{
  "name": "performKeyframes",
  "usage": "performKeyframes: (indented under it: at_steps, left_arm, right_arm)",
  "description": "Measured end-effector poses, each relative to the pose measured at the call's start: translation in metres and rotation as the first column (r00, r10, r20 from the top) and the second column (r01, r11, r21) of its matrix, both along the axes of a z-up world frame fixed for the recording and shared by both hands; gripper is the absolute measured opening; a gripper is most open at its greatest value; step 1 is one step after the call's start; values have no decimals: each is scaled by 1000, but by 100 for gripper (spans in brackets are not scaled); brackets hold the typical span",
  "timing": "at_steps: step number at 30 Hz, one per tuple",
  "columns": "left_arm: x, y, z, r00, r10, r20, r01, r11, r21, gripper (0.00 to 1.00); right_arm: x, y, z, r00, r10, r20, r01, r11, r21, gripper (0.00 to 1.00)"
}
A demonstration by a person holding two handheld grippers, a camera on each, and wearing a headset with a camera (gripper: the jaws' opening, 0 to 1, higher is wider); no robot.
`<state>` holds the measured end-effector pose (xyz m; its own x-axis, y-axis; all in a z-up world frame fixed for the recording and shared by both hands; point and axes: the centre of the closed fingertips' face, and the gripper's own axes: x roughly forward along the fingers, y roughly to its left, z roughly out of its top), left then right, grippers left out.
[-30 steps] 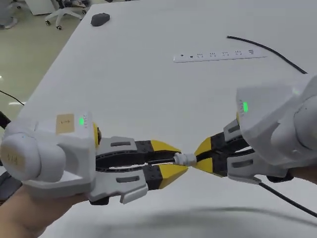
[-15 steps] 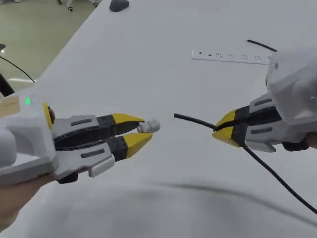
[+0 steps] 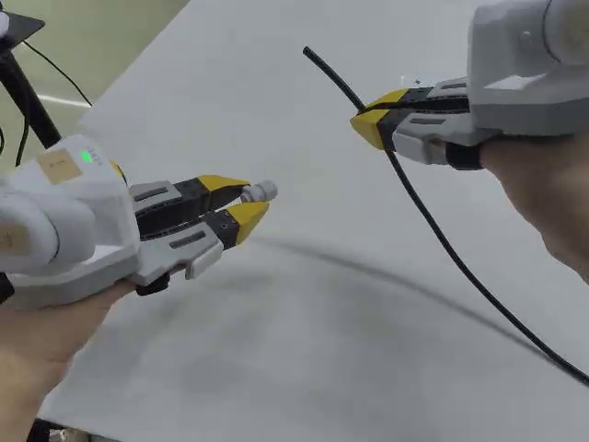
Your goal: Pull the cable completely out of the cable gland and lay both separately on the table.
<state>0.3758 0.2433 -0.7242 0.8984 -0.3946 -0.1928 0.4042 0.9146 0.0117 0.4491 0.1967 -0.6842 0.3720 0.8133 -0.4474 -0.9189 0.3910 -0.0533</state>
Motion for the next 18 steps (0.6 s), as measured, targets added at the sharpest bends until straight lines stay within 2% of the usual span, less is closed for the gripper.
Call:
performKeyframes:
  at_steps: [1, 2, 3, 5, 6, 8, 10, 11, 12, 13, 15, 17, 18]
  left_arm:
    - [7, 2, -4, 1000, 10, 1, -10, 1000, 24, 14]
    - [9, 4, -4, 1000, 23, 5, -23, 999, 32, 14]
    - [17, 9, -6, 998, 59, 11, -59, 998, 32, 14]
    - [26, 9, -12, 998, 68, -3, -68, 998, 16, 14]
    - [30, 8, -19, 997, 68, -21, -68, 997, 20, 14]
    - [34, 8, -30, 996, 75, -40, -74, 996, 41, 14]
    - [36, 8, -42, 995, 78, -61, -73, 993, 91, 14]
    - [37, 11, -46, 994, 93, -56, -86, 989, 117, 14]
    - [39, 13, -49, 993, 109, -53, -101, 986, 132, 14]
    - [42, 13, -52, 992, 122, -45, -114, 983, 143, 14]
    - [45, 14, -59, 988, 144, -57, -134, 981, 141, 14]
    - [46, 16, -71, 988, 134, -79, -115, 972, 203, 14]
    - [45, 16, -73, 989, 128, -80, -107, 968, 226, 14]
  right_arm:
    - [5, 8, -4, 999, -2, -33, 3, 1000, 13, 0]
    - [10, 16, -6, 999, -4, -51, 5, 1000, 28, 0]
    - [19, 25, -11, 997, -11, -80, 15, 999, 40, 0]
    - [23, 40, -21, 993, -11, -114, 16, 999, 44, 0]
    - [27, 47, -33, 990, -18, -143, 23, 999, 30, 0]
    - [26, 55, -50, 981, -10, -194, 11, 1000, 7, 0]
    - [23, 63, -64, 982, -12, -188, 9, 1000, -17, 0]
    - [24, 67, -73, 980, -13, -199, 8, 1000, -26, 0]
    - [24, 68, -76, 979, -14, -203, 9, 1000, -25, 0]
    - [28, 72, -85, 977, -30, -212, 27, 999, -20, 0]
    - [32, 74, -95, 974, -46, -222, 40, 999, -31, 0]
    - [47, 77, -108, 973, -61, -223, 51, 998, -47, 0]
    - [49, 78, -113, 974, -66, -217, 54, 997, -62, 0]
